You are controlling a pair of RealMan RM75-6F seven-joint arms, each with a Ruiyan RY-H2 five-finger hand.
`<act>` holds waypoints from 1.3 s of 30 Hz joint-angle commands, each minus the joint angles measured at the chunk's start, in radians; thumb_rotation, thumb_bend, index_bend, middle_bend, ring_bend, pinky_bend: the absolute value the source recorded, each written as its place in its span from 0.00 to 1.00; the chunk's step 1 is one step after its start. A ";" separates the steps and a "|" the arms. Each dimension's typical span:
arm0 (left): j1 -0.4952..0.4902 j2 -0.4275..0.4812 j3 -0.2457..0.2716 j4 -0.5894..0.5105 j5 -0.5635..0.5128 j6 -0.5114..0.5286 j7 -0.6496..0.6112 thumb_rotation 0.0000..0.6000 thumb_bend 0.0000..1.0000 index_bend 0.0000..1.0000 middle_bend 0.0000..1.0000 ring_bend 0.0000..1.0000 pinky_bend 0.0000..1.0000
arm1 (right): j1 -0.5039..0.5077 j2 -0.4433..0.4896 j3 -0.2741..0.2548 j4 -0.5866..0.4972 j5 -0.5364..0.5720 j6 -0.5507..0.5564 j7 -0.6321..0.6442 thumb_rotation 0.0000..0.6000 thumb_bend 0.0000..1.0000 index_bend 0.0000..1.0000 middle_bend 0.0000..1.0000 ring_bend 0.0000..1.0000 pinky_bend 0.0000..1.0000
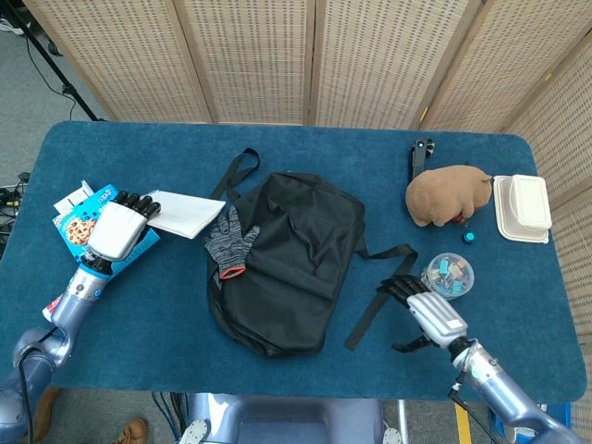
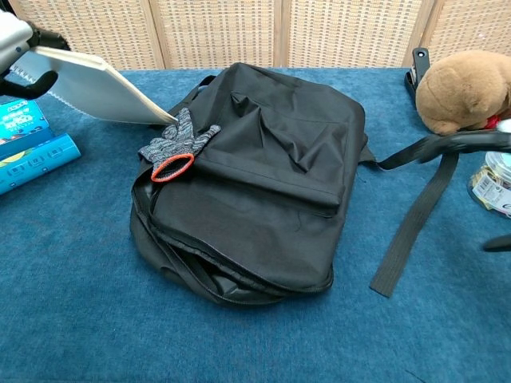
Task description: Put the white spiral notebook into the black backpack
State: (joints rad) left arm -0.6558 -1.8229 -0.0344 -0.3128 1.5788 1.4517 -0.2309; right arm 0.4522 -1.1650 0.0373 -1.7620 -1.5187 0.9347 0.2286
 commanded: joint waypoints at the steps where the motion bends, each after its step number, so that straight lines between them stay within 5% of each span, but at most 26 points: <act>1: -0.019 0.013 -0.007 -0.029 -0.004 -0.013 0.022 1.00 0.53 0.81 0.63 0.50 0.51 | 0.060 -0.047 0.030 -0.044 0.047 -0.066 -0.022 1.00 0.00 0.20 0.17 0.02 0.00; 18: -0.061 0.096 -0.042 -0.177 -0.020 -0.014 0.091 1.00 0.53 0.81 0.63 0.51 0.51 | 0.135 -0.264 0.058 -0.038 0.186 -0.100 -0.131 1.00 0.00 0.25 0.22 0.06 0.00; 29: -0.057 0.116 -0.052 -0.229 -0.024 -0.010 0.116 1.00 0.53 0.81 0.63 0.51 0.51 | 0.133 -0.435 0.039 0.079 0.174 -0.022 -0.208 1.00 0.00 0.26 0.23 0.07 0.00; 39: -0.052 0.126 -0.054 -0.235 -0.026 -0.015 0.126 1.00 0.53 0.81 0.63 0.51 0.51 | 0.130 -0.480 0.028 0.082 0.169 -0.012 -0.191 1.00 0.00 0.27 0.23 0.07 0.00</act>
State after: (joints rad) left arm -0.7074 -1.6971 -0.0879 -0.5482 1.5526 1.4363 -0.1053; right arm 0.5818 -1.6444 0.0657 -1.6805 -1.3490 0.9222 0.0365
